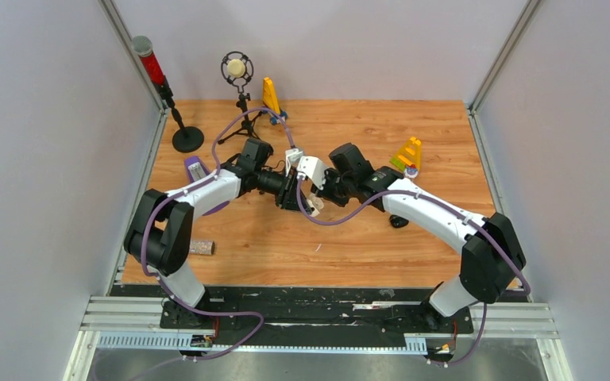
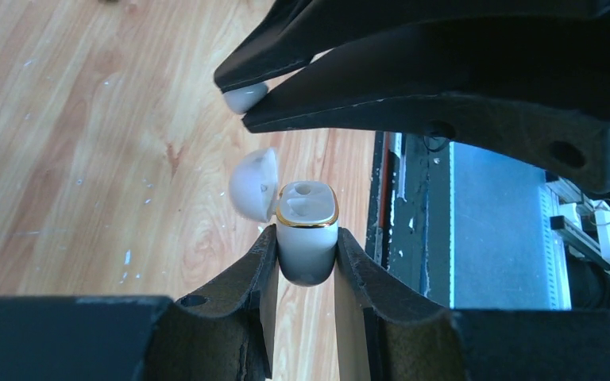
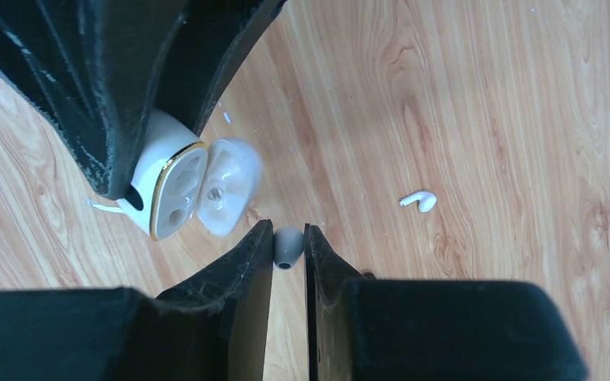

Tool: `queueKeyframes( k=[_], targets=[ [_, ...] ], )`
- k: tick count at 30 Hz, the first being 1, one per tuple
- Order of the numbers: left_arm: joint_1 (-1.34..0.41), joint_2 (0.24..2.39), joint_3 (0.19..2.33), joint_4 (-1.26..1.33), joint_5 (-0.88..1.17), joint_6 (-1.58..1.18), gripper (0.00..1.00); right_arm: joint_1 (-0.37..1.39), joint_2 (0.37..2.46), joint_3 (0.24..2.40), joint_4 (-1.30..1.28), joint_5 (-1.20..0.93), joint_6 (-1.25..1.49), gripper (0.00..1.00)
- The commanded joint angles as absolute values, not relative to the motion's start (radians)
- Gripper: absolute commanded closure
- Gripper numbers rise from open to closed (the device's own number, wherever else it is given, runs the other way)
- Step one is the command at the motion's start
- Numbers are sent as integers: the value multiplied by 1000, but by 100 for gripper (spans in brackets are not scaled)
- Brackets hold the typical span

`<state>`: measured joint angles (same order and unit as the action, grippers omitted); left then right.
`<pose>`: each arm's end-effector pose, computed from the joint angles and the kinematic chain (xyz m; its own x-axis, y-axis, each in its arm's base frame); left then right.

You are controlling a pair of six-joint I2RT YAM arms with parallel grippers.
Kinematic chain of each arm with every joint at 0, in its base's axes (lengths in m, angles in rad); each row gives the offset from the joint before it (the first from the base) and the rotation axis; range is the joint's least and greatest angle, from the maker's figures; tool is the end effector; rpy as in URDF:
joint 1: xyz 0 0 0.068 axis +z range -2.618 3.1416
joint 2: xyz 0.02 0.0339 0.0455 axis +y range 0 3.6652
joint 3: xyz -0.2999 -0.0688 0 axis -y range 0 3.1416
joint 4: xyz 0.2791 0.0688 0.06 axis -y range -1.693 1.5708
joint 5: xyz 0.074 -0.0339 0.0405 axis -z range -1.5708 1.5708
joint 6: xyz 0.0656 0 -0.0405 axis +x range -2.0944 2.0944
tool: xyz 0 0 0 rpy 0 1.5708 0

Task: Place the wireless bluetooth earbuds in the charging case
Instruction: Open the charging case.

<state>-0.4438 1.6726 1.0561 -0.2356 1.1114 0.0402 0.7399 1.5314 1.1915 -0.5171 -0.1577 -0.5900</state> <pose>0.3186 -0.2166 0.2218 -0.6501 0.3288 -0.6850 0.7501 0.1340 -0.6476 0.2753 0.2653 0.2718 -0.0512 -0.7907 -0.6101 -0.9270 0.2649 -0.2656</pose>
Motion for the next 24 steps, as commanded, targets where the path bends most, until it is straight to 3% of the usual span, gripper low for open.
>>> queueKeyframes(
  k=[1,13,24],
  targets=[
    [-449,1646,1085,-230,1169,46,100,742,1527,1209,-473,-159,-604,93],
    [-449,1647,1079,-227,1170,52,100,729,1436,1207,-473,-101,-591,93],
    [-449,1524,1042,-100,1124,24,100,571,1357,1320,-415,-329,-316,92]
  ],
)
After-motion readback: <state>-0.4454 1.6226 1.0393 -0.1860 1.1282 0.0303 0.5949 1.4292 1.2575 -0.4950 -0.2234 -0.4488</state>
